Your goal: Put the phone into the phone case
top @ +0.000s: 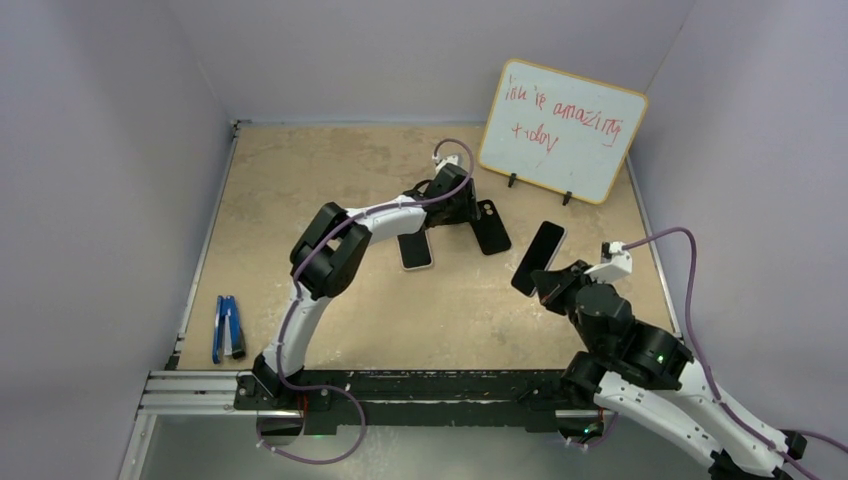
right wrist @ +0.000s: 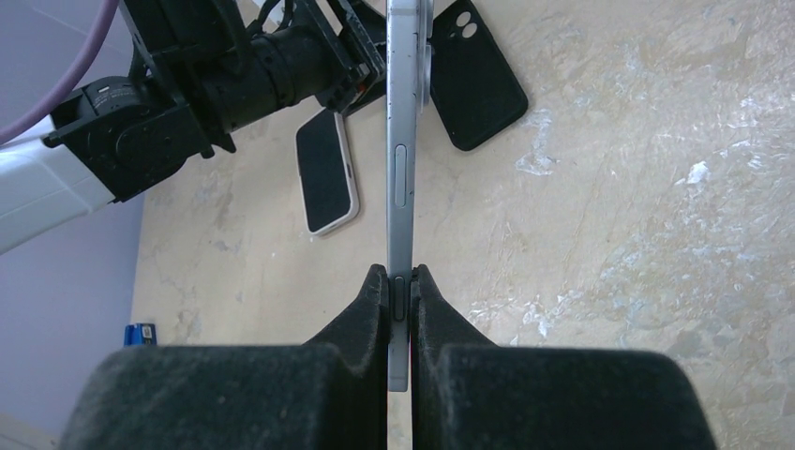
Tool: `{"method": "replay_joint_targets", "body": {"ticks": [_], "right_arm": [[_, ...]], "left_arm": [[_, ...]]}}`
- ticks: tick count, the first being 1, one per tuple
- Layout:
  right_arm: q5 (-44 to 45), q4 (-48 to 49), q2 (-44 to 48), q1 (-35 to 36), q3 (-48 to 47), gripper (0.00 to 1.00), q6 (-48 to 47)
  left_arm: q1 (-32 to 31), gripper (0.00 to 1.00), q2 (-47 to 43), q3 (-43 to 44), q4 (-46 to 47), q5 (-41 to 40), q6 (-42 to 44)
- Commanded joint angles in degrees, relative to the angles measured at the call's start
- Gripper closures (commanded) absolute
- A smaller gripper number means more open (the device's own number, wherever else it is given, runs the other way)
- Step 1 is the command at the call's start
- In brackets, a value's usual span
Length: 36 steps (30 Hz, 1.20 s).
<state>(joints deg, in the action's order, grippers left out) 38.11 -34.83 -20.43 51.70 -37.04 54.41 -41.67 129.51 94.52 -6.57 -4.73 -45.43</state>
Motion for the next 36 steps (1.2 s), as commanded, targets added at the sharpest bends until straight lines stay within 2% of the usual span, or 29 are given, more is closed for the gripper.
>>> {"method": "replay_joint_targets", "body": {"ticks": [1, 6, 11, 18, 26, 36], "right_arm": [[3.49, 0.61, 1.90, 0.01, 0.15, 1.00, 2.18], [3.69, 0.11, 2.16, 0.04, 0.56, 1.00, 2.54], [3.74, 0.19, 2.57, 0.06, 1.07, 1.00, 2.67], [3.39, 0.09, 3.35, 0.06, 1.40, 1.00, 3.07], [3.16, -0.21, 4.23, 0.02, 2.22, 1.00, 4.01], [0.97, 0.65, 4.23, 0.06, 3.65, 1.00, 3.70]], "left_arm": [[0.09, 0.48, 3.03, 3.53, 0.22, -0.82, 0.16], [0.08, 0.54, 4.19, 4.03, -0.77, -1.78, 0.40], [-0.06, 0.66, 4.72, 5.56, -4.45, -2.25, 1.68], [-0.43, 0.84, 2.08, 3.33, -6.93, -2.52, 5.18], [-0.43, 0.99, -0.98, 2.34, -7.58, 1.96, 8.06], [-0.35, 1.00, -7.63, -1.08, -8.71, 7.28, 9.49]]}}
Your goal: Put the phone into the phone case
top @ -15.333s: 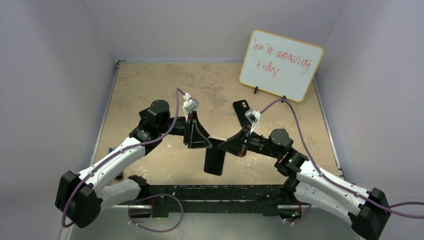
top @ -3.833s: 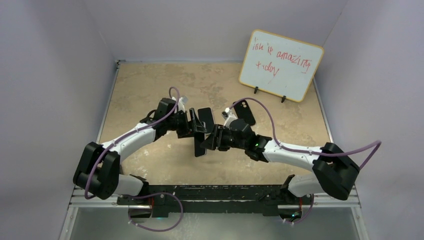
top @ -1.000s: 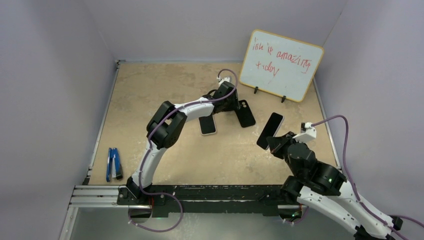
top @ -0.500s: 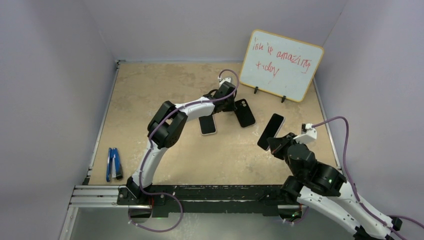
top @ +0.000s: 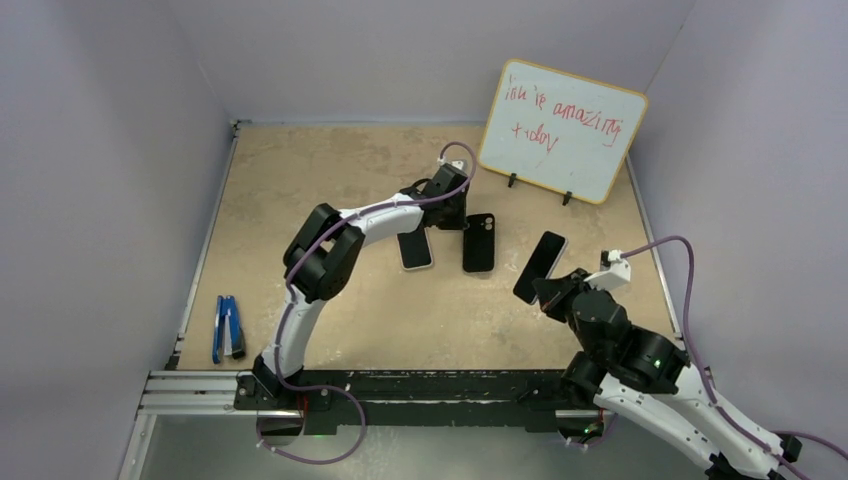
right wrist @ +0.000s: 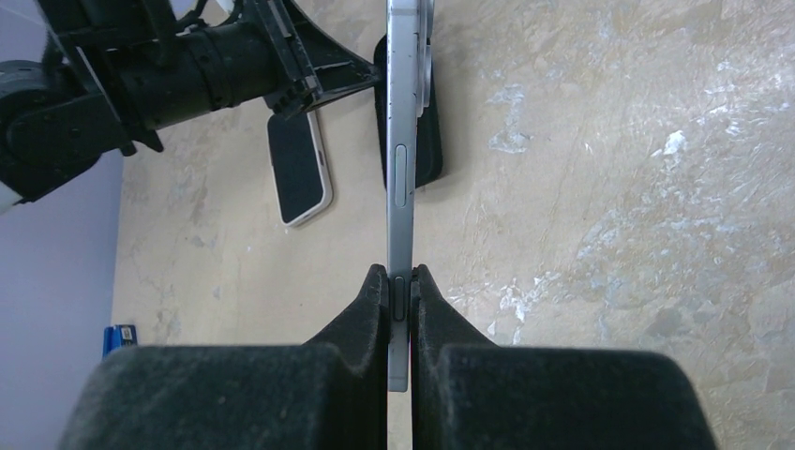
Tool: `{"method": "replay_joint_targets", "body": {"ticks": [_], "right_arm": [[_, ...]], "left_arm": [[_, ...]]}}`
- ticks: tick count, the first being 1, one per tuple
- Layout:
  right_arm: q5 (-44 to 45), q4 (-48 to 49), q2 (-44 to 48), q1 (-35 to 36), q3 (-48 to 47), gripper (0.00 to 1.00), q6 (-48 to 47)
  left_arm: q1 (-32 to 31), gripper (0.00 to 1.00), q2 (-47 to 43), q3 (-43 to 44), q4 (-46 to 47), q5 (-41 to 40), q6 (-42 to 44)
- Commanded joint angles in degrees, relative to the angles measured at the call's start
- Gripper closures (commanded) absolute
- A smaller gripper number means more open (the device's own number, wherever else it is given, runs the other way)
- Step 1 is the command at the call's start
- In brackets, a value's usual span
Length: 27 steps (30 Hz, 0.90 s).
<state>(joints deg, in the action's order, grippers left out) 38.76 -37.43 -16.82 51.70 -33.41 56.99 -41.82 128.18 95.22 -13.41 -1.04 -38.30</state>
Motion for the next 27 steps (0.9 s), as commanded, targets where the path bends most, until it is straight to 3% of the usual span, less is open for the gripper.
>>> {"method": "replay_joint_targets", "body": {"ticks": [1, 9, 17, 27], "right_arm": [[-0.14, 3.51, 0.51, 0.06, 0.30, 1.00, 1.01], [-4.20, 6.93, -1.90, 0.07, 1.63, 1.00, -1.28], [-9.60, 12.93, -6.93, 0.09, 3.59, 1.00, -1.62], [-21.98, 23.69, -11.97, 0.11, 8.32, 1.00, -3.14]], "left_arm": [[-0.20, 1.00, -7.01, -2.40, -2.53, 3.98, 2.56], [-0.20, 1.00, -15.49, -11.32, -7.90, 4.23, 3.12], [-0.39, 1.00, -27.59, -27.59, -3.77, 10.32, -1.49], [-0.44, 1.00, -38.03, -42.43, -2.35, 9.08, -4.17]]}}
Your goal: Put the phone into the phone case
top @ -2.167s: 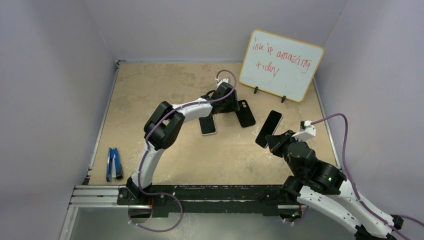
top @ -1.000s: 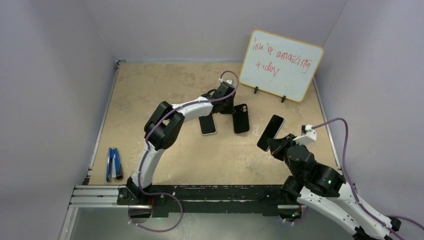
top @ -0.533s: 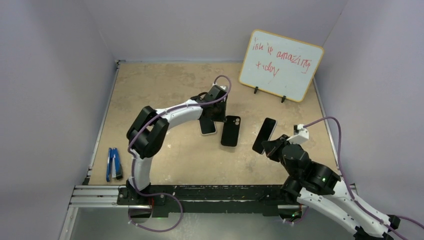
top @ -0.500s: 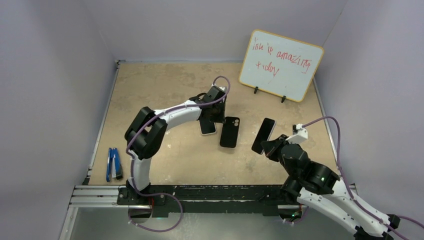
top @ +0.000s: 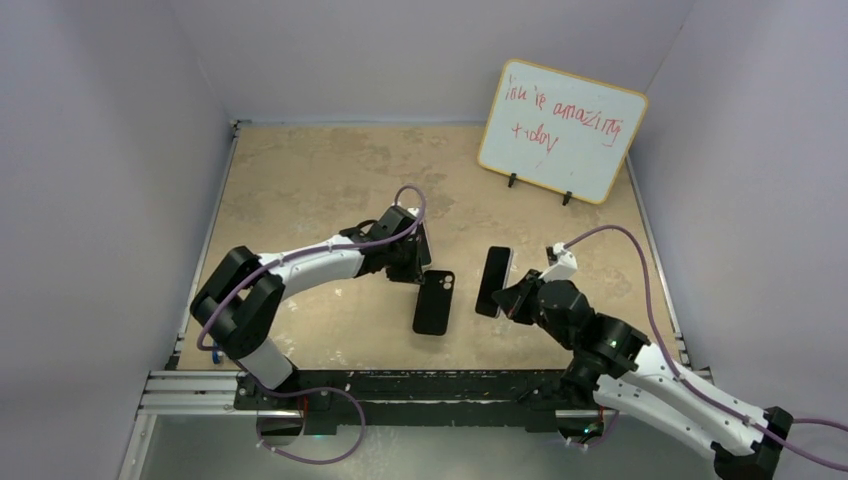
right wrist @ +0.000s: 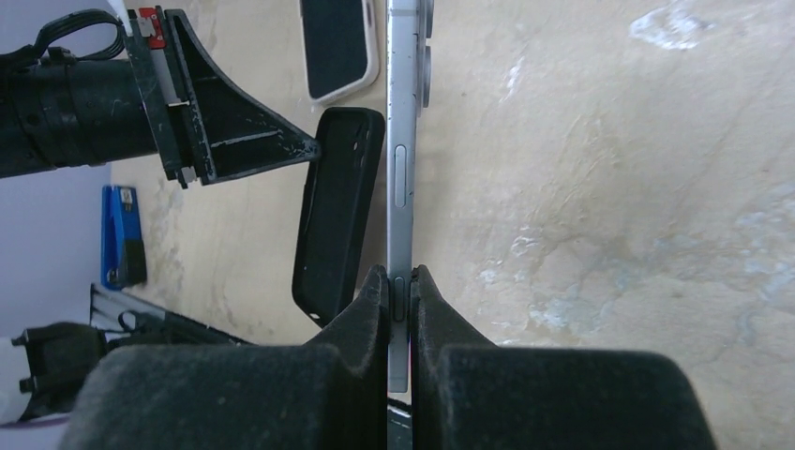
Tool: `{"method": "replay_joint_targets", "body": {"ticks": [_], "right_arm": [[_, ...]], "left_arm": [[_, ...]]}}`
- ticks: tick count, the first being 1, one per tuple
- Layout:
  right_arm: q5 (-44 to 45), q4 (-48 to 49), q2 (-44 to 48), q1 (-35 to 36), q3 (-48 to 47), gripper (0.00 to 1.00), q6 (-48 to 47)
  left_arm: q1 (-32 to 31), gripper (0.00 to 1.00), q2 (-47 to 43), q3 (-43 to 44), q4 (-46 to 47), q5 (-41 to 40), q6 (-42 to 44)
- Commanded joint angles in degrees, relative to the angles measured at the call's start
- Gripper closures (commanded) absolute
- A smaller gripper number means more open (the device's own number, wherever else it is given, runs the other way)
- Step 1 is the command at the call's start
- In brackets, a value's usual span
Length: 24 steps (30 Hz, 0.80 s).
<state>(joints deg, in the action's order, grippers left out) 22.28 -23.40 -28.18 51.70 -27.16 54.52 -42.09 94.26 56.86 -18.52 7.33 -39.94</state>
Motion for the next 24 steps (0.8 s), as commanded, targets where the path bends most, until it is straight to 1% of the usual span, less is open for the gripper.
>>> {"method": "replay_joint_targets", "body": {"ticks": [1, 4, 7, 9, 11, 13, 18, 20, 22, 24], "right_arm": [[-6.06, 10.64, -0.95, 0.14, 2.44, 1.00, -0.58], [-7.06, 10.80, -2.27, 0.07, 1.90, 1.00, -0.60], [-6.85, 10.04, -3.42, 0.08, 0.88, 1.00, -0.42], [-6.77, 10.40, -3.84, 0.08, 0.54, 1.00, 0.14], [-7.78, 11.53, -4.39, 0.08, 0.51, 1.00, 0.15], [-8.85, 12.51, -5.22, 0.07, 0.60, 1.00, 0.31], [-11.57, 15.63, -7.53, 0.08, 1.40, 1.00, 0.93], [-12.70, 17.38, -8.36, 0.15, 2.14, 1.00, 1.98], [-14.48, 19.95, -9.50, 0.07, 3.01, 1.00, 3.10], [-16.61, 22.89, -11.23, 0.11, 4.09, 1.00, 4.40]], "left_arm": [[-0.19, 1.00, -5.11, -5.62, 3.60, 0.63, -3.36], [-0.17, 1.00, -7.04, -8.38, 5.05, -0.41, -5.54], [-0.16, 1.00, -7.91, -9.65, 4.62, -2.33, -7.31], [-0.14, 0.98, -8.35, -10.81, 5.41, -2.81, -9.00], [-0.12, 0.93, -8.28, -11.97, 7.86, -1.33, -10.66], [-0.05, 0.85, -7.50, -12.31, 9.66, 0.16, -11.85], [0.18, 0.66, -6.51, -11.58, 8.25, 2.15, -11.70], [0.29, 0.63, -7.56, -11.91, 7.50, 2.52, -11.06], [0.71, 0.63, -8.94, -12.79, 6.81, 2.79, -10.25], [2.55, 0.63, -10.26, -14.37, 7.19, 4.84, -9.37]]}}
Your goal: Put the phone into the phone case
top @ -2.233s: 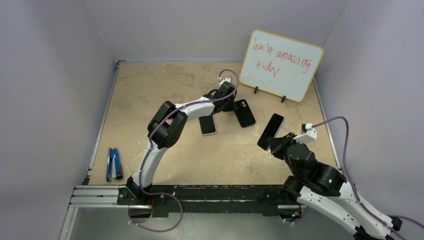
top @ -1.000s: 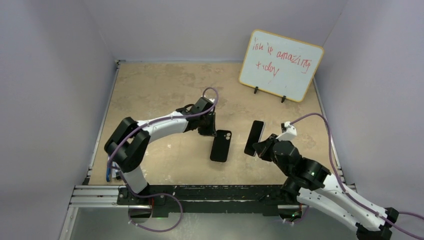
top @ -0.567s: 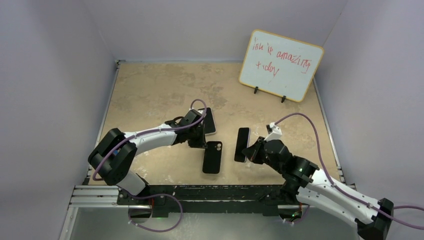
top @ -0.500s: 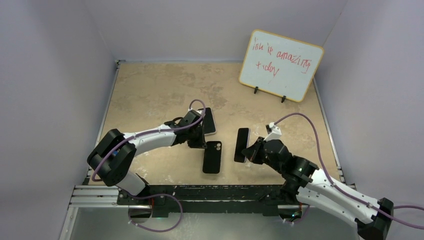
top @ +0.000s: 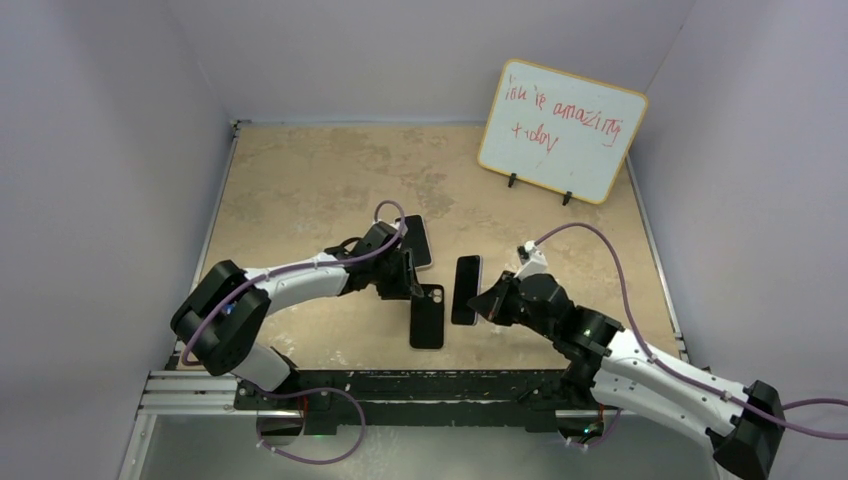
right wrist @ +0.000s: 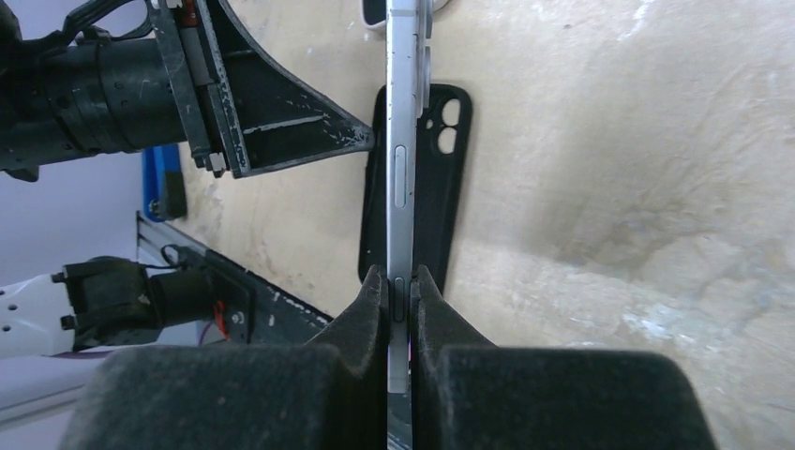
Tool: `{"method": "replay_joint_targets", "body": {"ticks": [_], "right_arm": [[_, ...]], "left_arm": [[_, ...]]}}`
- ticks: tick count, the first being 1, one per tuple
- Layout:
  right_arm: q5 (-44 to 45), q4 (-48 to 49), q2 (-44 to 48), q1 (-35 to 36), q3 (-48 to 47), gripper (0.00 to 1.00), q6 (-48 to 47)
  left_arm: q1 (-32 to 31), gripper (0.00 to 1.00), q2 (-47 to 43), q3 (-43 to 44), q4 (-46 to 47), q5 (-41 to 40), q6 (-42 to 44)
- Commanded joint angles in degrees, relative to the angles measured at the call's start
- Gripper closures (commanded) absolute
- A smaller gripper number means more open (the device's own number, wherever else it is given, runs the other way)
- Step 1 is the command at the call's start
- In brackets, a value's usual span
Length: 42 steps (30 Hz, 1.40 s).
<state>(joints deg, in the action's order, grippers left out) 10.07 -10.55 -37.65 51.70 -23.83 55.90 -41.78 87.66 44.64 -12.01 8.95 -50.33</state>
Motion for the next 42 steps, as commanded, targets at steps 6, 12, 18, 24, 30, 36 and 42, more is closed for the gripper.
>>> {"method": "replay_joint_targets", "body": {"ticks": [6, 12, 18, 24, 30, 36, 42], "right_arm": [[-8.87, 17.29, -8.52, 0.15, 1.98, 1.00, 6.17], [-11.16, 22.01, -13.45, 0.15, 2.74, 1.00, 8.75], [-11.59, 25.07, -17.24, 0.14, 4.20, 1.00, 11.21], [-12.88, 27.77, -20.71, 0.15, 4.72, 1.00, 12.15], [-15.12, 30.93, -24.92, 0.19, 4.74, 1.00, 12.37], [-16.02, 32.03, -27.27, 0.20, 5.25, 1.00, 12.39], [-17.54, 32.35, -29.24, 0.20, 5.43, 1.00, 12.14]], "left_arm": [[10.28, 0.63, -7.83, -11.38, 10.01, 15.14, 0.28], [11.09, 0.67, -8.37, -13.79, 10.11, 16.98, 1.06], [11.02, 0.72, -7.37, -17.45, 16.42, 21.09, -0.43], [10.88, 0.79, -5.93, -19.64, 20.49, 24.53, -1.04], [10.61, 0.82, -5.26, -21.93, 24.69, 25.79, -2.28], [8.96, 0.84, -2.13, -22.33, 29.03, 26.73, -4.05], [6.67, 0.87, 0.25, -21.79, 31.27, 26.77, -5.16]]}}
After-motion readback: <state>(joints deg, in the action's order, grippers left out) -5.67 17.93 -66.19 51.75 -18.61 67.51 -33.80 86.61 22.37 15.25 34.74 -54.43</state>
